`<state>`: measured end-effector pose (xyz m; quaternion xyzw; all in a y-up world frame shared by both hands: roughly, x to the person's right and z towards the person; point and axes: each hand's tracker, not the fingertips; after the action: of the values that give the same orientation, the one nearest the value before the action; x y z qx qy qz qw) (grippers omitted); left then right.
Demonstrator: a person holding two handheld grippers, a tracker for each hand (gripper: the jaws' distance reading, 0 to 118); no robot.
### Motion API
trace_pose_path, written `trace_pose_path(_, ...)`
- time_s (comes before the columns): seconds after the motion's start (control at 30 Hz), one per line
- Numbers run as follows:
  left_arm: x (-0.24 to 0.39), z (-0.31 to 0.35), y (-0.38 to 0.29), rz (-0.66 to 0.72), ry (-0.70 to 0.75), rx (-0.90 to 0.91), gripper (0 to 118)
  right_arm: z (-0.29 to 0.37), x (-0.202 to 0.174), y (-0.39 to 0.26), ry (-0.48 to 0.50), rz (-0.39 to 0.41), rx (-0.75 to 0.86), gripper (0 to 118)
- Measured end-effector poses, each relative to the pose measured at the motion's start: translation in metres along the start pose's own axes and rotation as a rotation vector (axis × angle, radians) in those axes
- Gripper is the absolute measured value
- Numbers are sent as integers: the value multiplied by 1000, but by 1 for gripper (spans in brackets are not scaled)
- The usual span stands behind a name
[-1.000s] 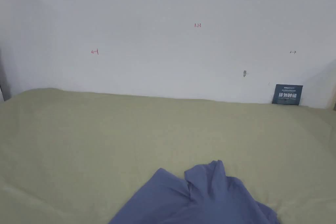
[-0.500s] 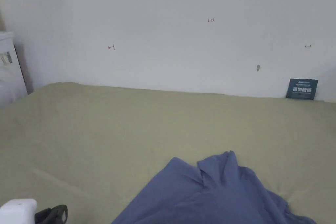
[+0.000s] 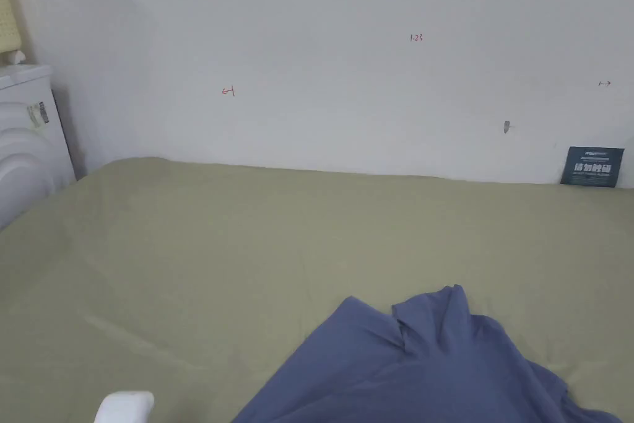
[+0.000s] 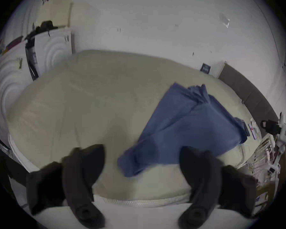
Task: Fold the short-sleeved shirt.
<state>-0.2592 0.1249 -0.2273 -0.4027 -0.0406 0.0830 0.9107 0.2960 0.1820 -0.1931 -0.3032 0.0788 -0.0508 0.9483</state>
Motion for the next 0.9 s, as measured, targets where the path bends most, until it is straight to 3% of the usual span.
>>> trace_pose_path(0.17,-23,-55,-6,47,2,-132,100,-10,5,-1,20,15,-19,0)
trace_pose_path(0.23,-28,-69,-9,36,6,-164,93,-17,8,1,27,15,-30,0)
trace_pose_path(0.27,-30,-70,-12,38,15,-153,73,-23,7,2,35,2,-42,0)
trace_pose_path(0.3,-25,-69,-11,64,31,-130,19,-28,9,5,40,-5,-53,0)
trace_pose_path(0.33,-26,-66,-12,84,-16,-82,5,-34,10,8,45,-4,-60,0)
trace_pose_path(0.43,-16,-60,-9,-19,-10,-109,4,-65,12,27,50,59,-89,0)
trace_pose_path(0.53,-16,-56,-7,-17,-15,-103,4,-117,12,69,37,101,-126,3)
trace_pose_path(0.57,-15,-53,-5,-6,-22,-100,4,-138,16,86,62,104,-154,11)
trace_pose_path(0.6,-15,-52,-4,2,-25,-92,4,-163,21,104,125,82,-216,33)
trace_pose_path(0.7,-15,-51,-2,8,-31,-93,4,-235,25,148,182,61,-371,87)
trace_pose_path(0.73,-15,-51,-1,6,-31,-97,4,-257,25,161,168,81,-403,97)
trace_pose_path(0.8,-12,-51,0,-14,-21,-97,4,-296,27,180,105,152,-445,107)
trace_pose_path(0.9,-7,-55,3,-11,-20,-106,4,-348,26,193,18,228,-495,107)
